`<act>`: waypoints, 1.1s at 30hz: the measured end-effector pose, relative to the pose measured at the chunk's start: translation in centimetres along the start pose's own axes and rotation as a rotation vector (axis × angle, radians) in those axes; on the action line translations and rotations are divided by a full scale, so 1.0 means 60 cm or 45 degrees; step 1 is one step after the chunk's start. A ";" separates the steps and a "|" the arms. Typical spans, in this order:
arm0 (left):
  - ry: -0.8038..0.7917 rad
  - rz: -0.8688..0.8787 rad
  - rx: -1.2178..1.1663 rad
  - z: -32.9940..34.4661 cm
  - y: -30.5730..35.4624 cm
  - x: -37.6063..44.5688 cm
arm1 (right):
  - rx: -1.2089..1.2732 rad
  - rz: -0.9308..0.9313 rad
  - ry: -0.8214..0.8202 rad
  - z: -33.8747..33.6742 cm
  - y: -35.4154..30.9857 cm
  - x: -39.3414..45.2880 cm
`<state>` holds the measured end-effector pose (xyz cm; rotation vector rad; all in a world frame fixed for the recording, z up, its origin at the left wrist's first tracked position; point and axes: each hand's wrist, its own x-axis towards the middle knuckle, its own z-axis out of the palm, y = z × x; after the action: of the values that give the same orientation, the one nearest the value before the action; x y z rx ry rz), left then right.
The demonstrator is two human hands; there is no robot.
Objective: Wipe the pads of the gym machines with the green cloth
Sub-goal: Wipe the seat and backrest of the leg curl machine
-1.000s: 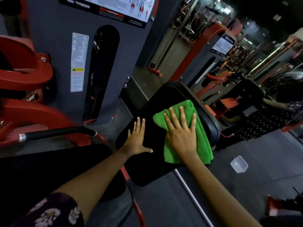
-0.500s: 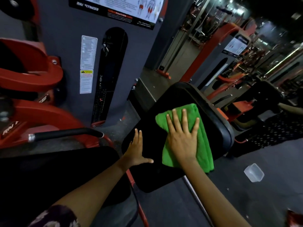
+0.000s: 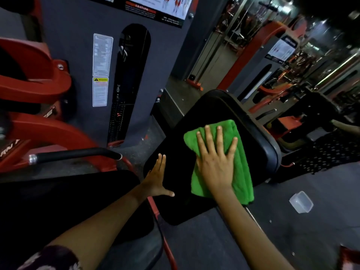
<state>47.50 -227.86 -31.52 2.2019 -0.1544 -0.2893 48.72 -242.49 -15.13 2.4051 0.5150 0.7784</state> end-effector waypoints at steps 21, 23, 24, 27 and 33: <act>0.157 0.039 0.018 0.036 -0.041 0.009 | 0.059 -0.376 -0.074 0.071 -0.048 -0.137; 0.181 0.044 0.050 0.042 -0.038 0.006 | 0.061 -0.152 0.029 0.049 -0.032 -0.124; 0.196 0.049 0.066 0.044 -0.041 0.010 | 0.043 0.001 0.098 0.041 -0.030 -0.098; 0.264 0.064 0.066 0.054 -0.046 0.014 | -0.001 0.239 0.202 0.042 -0.053 0.003; 0.323 0.175 -0.078 0.080 -0.069 0.019 | -0.010 -0.222 0.081 0.096 -0.112 -0.022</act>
<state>47.36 -229.34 -37.79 2.1334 -0.1532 0.0615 50.10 -240.17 -23.69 2.2972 0.7342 0.7799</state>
